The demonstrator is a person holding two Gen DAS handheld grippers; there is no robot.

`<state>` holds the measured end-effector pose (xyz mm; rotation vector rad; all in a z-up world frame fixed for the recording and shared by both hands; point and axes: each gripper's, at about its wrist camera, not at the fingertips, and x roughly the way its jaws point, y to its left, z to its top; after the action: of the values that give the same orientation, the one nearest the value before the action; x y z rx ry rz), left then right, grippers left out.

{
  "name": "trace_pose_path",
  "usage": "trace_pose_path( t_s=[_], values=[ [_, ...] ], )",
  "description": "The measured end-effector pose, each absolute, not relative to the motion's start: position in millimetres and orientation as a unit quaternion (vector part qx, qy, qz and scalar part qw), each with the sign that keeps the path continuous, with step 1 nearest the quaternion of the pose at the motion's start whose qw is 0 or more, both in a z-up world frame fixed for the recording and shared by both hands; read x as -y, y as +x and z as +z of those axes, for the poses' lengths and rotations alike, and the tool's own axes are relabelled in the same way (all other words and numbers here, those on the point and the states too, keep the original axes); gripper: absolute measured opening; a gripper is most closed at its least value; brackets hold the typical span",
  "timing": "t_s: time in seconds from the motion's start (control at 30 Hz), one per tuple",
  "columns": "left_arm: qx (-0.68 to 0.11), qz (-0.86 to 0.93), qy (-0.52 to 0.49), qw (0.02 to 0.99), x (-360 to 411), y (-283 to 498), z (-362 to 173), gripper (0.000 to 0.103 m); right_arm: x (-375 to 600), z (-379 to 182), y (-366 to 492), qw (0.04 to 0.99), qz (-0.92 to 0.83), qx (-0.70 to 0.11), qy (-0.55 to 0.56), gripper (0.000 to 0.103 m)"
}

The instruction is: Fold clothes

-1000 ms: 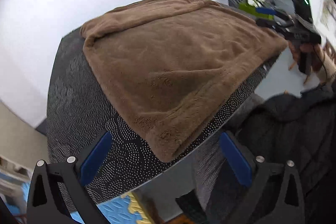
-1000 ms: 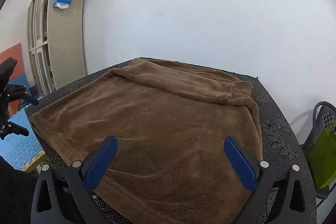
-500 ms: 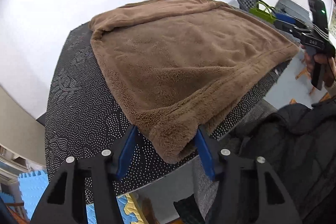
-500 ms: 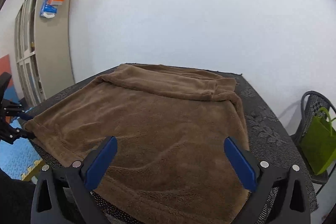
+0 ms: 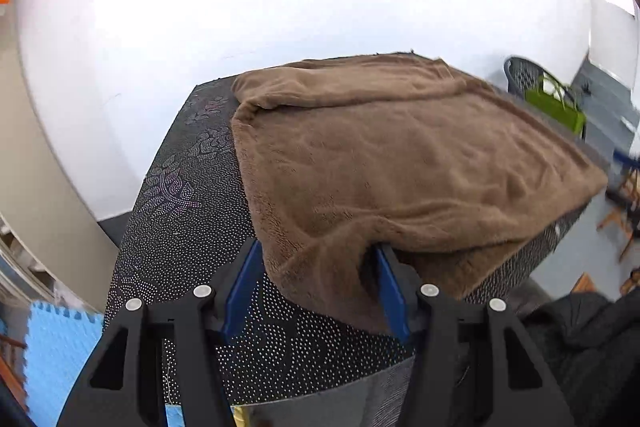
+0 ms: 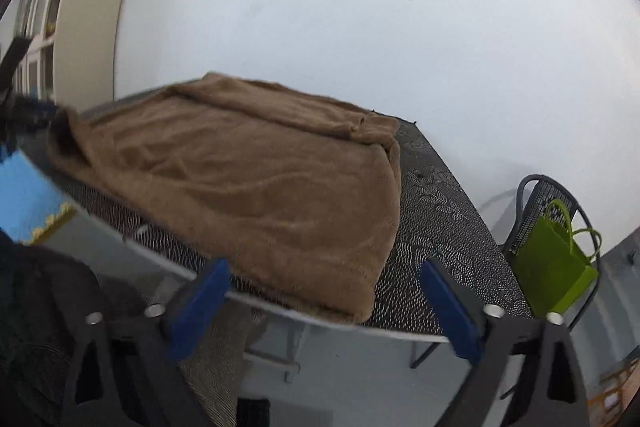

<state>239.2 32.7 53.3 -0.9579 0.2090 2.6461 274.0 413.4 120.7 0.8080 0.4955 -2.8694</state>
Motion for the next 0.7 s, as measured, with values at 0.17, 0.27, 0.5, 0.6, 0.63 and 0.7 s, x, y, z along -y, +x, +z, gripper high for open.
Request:
trace_pose_path(
  t_s=[0.17,0.27,0.5,0.6,0.63,0.7],
  values=[
    [-0.084,0.920,-0.348,0.159,-35,241,46,0.061,-423,107,265,0.036,-0.941,-0.162,0.296,0.050],
    [-0.095,0.916,-0.356,0.159,-36,247,40,0.061,-426,106,262,0.027,-0.940,-0.165,0.298,0.050],
    [-0.136,0.911,-0.355,0.157,-44,256,31,0.065,-429,106,268,0.015,-0.936,-0.187,0.297,0.050],
    [-0.130,0.913,-0.353,0.157,-45,254,31,0.068,-433,104,271,0.004,-0.936,-0.189,0.296,0.050],
    [-0.126,0.914,-0.352,0.157,-45,253,32,0.068,-434,104,270,0.002,-0.937,-0.188,0.296,0.050],
    [-0.118,0.917,-0.348,0.157,-45,250,33,0.069,-431,103,269,0.001,-0.936,-0.197,0.291,0.050]
  ],
)
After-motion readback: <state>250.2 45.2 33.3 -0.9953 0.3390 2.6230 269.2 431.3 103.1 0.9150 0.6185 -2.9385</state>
